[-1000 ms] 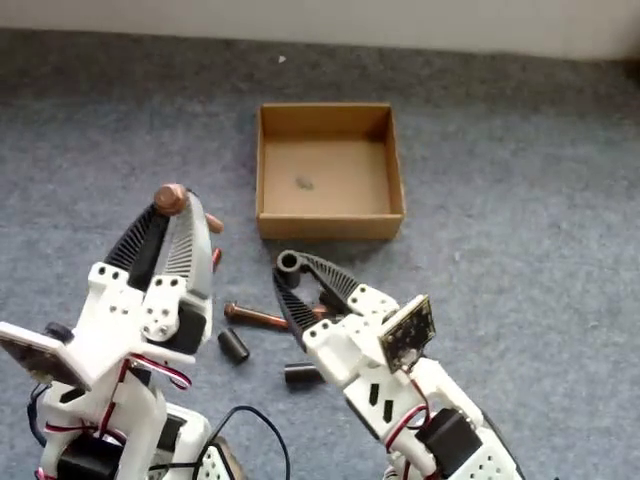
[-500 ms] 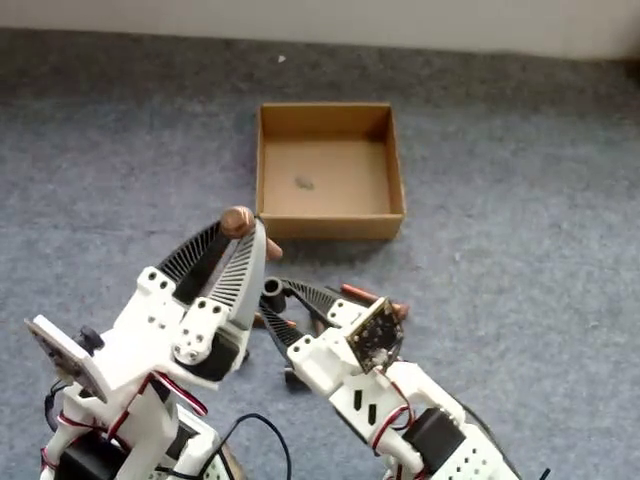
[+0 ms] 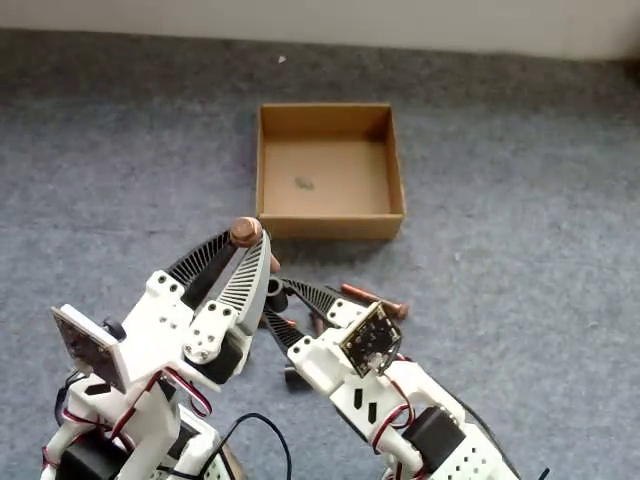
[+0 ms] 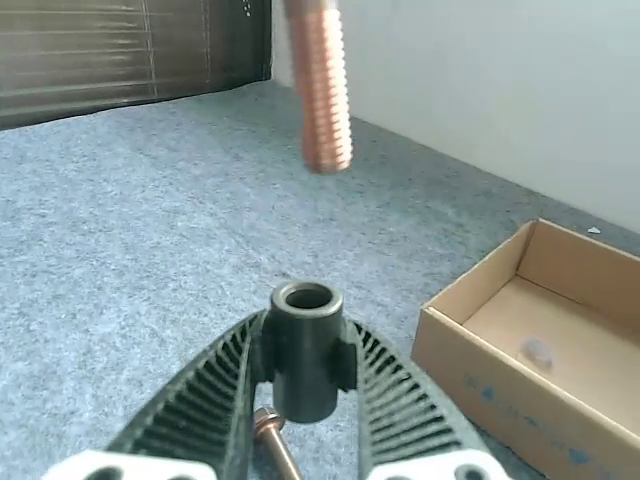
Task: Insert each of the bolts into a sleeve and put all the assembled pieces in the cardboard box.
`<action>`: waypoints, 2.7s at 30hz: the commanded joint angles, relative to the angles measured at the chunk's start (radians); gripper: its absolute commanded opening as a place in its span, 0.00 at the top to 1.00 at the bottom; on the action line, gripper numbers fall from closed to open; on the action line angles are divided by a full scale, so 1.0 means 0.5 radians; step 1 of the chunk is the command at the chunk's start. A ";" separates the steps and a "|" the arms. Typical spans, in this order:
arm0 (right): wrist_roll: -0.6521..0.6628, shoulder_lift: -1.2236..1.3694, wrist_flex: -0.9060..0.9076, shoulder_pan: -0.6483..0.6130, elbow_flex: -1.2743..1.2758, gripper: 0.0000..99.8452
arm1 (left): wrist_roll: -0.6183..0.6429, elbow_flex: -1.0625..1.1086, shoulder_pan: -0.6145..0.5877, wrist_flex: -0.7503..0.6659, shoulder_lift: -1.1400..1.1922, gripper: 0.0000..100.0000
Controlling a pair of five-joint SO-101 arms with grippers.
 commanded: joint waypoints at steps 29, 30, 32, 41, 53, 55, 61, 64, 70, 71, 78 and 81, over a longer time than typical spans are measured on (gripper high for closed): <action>0.025 -0.026 -0.112 0.072 -0.170 0.99 | -0.098 0.235 0.017 0.012 -0.020 1.00; 0.025 -0.026 -0.112 0.072 -0.170 0.99 | -0.098 0.244 0.020 0.012 -0.020 1.00; 0.025 -0.026 -0.112 0.072 -0.170 0.99 | -0.098 0.250 0.020 0.012 -0.020 1.00; 0.021 -0.026 -0.112 0.072 -0.170 0.99 | -0.313 0.290 0.017 0.021 -0.020 0.91; 0.015 -0.026 -0.106 0.072 -0.170 0.99 | -0.420 0.054 -0.124 0.368 -0.020 0.80; 0.015 -0.026 -0.106 0.075 -0.170 0.99 | -0.430 -0.023 -0.137 0.433 -0.020 0.79; 0.012 -0.026 -0.100 0.112 -0.167 0.99 | -0.479 -0.219 -0.140 0.666 -0.020 0.77; 0.012 -0.026 -0.100 0.149 -0.167 0.99 | -0.559 -0.216 -0.127 0.736 -0.020 0.78; 0.012 -0.026 -0.100 0.158 -0.158 0.99 | -0.568 -0.189 -0.256 0.810 -0.020 0.78; 0.012 -0.026 -0.097 0.158 -0.155 0.99 | -0.568 -0.204 -0.318 0.825 -0.023 0.78; -0.206 -0.023 0.241 0.348 -0.213 0.99 | -0.577 -0.164 -0.790 1.007 -0.023 0.88; -0.295 -0.020 0.489 0.523 -0.339 0.99 | -0.795 -0.057 -0.895 1.102 -0.023 0.96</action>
